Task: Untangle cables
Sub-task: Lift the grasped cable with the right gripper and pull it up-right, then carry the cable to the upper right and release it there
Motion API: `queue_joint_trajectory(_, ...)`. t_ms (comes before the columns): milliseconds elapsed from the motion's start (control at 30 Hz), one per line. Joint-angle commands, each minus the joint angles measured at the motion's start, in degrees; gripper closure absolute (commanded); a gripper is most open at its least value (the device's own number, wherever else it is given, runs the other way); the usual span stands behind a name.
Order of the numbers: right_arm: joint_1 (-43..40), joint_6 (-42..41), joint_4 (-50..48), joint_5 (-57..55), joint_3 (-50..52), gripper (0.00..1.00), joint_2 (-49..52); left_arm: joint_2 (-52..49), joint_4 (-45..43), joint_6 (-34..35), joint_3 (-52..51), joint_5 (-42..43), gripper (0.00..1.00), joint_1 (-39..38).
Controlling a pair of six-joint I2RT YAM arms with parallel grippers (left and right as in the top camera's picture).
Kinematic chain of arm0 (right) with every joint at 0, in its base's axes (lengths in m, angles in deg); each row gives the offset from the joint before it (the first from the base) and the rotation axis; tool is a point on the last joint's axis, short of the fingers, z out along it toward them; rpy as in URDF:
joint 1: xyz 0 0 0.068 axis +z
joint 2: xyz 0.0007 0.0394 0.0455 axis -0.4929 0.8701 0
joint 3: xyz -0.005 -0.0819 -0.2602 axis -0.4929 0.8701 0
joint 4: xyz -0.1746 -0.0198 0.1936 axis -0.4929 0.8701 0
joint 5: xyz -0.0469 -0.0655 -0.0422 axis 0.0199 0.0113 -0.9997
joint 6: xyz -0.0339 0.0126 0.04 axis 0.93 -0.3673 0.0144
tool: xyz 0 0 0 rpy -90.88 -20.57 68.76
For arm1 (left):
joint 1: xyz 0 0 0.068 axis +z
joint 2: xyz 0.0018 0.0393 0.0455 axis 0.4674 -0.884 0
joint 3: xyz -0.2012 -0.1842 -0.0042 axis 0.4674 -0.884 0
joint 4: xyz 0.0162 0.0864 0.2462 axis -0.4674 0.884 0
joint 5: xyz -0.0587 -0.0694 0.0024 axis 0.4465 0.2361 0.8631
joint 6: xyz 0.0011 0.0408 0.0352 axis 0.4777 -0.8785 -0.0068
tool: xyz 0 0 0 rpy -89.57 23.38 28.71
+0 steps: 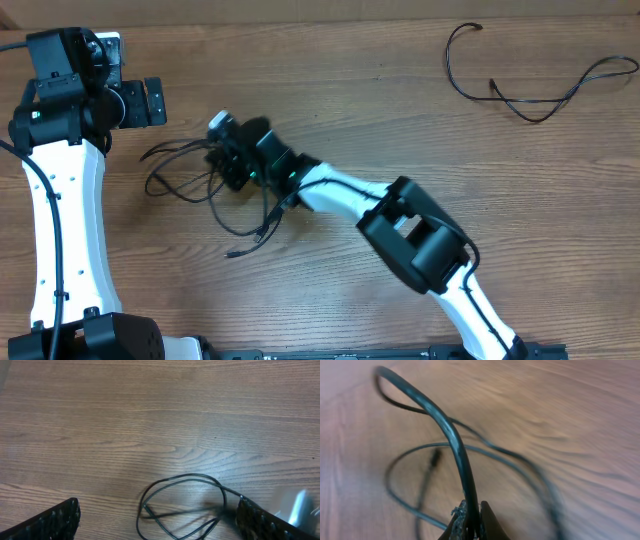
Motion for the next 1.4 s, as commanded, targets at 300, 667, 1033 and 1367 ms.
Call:
queue_joint_trajectory(300, -16.55, -13.22, 8.50, 21.99, -0.55, 0.96, -15.19, 0.28, 0.07, 0.76, 0.44, -0.17, 0.00, -0.11)
queue_joint_trajectory(667, -23.41, -6.88, 21.27, 18.36, -0.55, 0.96, -29.99, 0.28, 0.07, 0.74, 0.44, -0.17, 0.01, -0.11)
queue_joint_trajectory(1033, -23.67, 0.31, 32.52, 4.13, -0.55, 0.96, -46.56, 0.28, 0.07, 0.74, 0.44, -0.17, 0.00, -0.11)
queue_joint_trajectory(1367, -23.56, 0.26, 31.91, 7.19, -0.55, 0.96, -56.22, 0.28, 0.07, 0.76, 0.44, -0.20, 0.00, -0.11)
